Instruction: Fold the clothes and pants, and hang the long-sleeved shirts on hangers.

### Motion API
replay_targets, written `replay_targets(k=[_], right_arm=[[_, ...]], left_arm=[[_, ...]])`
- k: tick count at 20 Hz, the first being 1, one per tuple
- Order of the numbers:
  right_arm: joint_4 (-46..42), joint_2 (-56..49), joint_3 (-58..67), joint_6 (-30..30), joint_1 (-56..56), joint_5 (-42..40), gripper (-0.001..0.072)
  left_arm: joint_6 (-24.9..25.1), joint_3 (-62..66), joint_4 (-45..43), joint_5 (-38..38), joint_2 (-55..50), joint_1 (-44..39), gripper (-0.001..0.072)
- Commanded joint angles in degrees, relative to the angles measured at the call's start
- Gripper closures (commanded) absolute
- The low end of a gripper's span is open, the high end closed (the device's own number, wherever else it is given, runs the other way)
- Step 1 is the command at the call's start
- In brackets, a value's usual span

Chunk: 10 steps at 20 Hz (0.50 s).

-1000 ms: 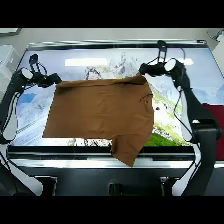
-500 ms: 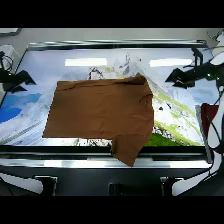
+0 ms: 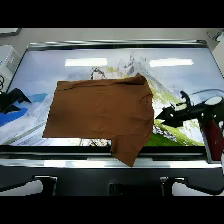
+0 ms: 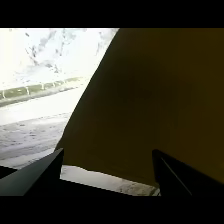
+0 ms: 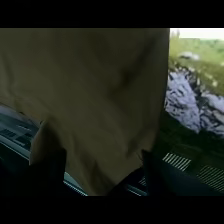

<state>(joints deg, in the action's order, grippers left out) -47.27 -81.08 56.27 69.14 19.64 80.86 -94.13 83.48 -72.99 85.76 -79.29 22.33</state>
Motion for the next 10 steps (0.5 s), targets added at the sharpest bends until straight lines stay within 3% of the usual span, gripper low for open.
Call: replay_targets(k=[1, 4, 6, 10], right_arm=[[1.77, 5.38, -13.55, -3.28, 0.15, -4.79, 0.0198], [4.39, 5.49, -18.14, -5.33, 0.15, -6.69, 0.0201], [6.80, 5.49, -20.06, -6.12, 0.13, -8.00, 0.0292], [8.22, 5.46, -22.49, -7.08, -1.42, -10.88, 0.0292]], left_arm=[[1.62, -7.76, 4.96, -2.29, 4.70, 0.22, 0.0066], [1.60, -9.16, 6.95, -2.32, 5.14, 0.20, 0.0066], [1.57, -9.14, 7.48, -2.51, 5.14, 0.20, 0.0067], [1.55, -9.14, 8.41, -2.51, 5.14, 0.20, 0.0066]])
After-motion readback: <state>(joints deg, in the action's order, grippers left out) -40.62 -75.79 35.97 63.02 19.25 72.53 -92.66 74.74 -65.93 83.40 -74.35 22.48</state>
